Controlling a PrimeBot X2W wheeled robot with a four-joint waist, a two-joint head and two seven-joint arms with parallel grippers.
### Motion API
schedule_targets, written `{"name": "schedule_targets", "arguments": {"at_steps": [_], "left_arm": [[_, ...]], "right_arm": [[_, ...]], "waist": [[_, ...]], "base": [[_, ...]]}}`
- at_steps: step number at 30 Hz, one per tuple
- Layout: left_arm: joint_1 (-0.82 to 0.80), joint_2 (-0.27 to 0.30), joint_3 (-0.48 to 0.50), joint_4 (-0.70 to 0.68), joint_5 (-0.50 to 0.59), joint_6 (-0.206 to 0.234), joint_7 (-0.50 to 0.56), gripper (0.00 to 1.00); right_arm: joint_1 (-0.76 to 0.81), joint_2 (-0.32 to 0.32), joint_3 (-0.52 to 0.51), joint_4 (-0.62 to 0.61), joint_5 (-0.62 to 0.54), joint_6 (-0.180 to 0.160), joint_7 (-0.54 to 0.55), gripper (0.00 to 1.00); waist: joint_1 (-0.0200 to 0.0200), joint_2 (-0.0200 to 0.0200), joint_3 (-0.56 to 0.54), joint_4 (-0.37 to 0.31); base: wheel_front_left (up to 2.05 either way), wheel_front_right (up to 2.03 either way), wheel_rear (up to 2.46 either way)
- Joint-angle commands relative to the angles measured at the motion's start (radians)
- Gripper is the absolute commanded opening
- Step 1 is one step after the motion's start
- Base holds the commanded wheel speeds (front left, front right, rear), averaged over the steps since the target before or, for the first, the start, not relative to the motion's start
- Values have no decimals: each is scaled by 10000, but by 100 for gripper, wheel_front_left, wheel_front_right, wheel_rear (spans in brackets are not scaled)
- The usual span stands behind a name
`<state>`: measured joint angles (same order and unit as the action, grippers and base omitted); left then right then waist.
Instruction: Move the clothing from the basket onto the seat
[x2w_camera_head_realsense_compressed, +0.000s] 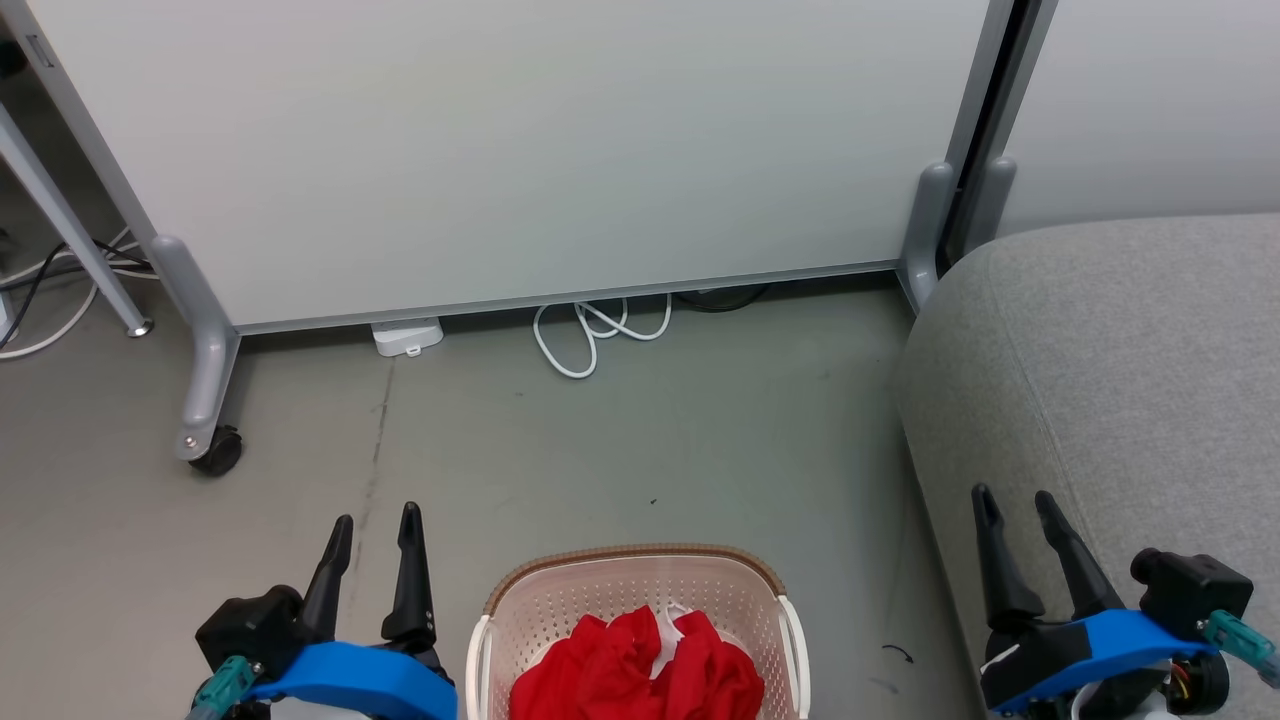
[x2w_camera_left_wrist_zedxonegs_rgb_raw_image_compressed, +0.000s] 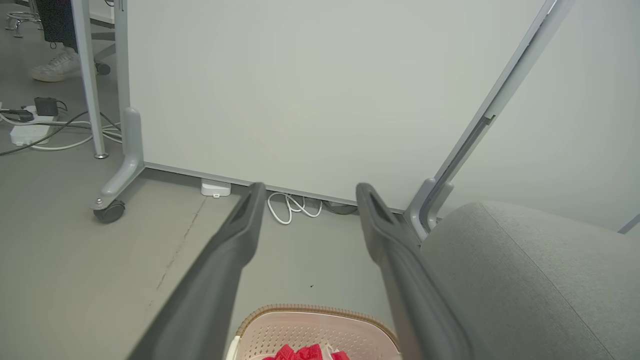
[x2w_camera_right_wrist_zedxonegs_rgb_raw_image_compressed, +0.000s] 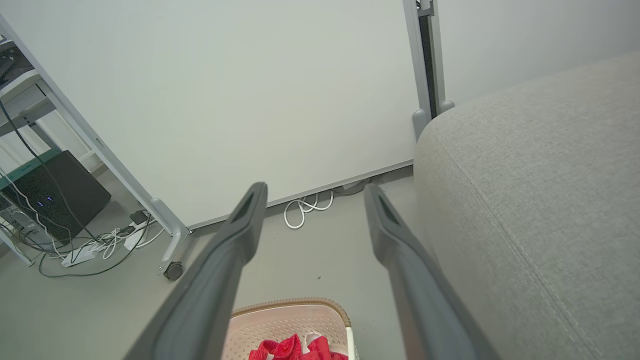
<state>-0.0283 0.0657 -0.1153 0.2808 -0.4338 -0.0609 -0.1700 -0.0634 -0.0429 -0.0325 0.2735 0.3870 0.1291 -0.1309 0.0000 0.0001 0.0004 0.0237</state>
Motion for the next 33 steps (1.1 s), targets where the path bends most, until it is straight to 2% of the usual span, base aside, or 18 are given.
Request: {"name": "schedule_targets", "arguments": {"at_steps": [1,16,33], "left_arm": [[-138,63,-64,-50,323,27,-120,100],[-90,-44,-22,104,1269,-160,-471,100],[-74,-102,-113,201,2436,-170,-787,100]], "right_arm": [[-184,-75,-23,-100,-356,16,-110,100],[-190,-86,-98,-46,-1704,21,-454,100],[-214,-98,-7,68,-2838,24,-711,100]], "waist": [[0,-1,4,4],[0,-1,-9,19],[0,-1,-5,31]], "base": [[0,0,0],[0,0,0],[0,0,0]]}}
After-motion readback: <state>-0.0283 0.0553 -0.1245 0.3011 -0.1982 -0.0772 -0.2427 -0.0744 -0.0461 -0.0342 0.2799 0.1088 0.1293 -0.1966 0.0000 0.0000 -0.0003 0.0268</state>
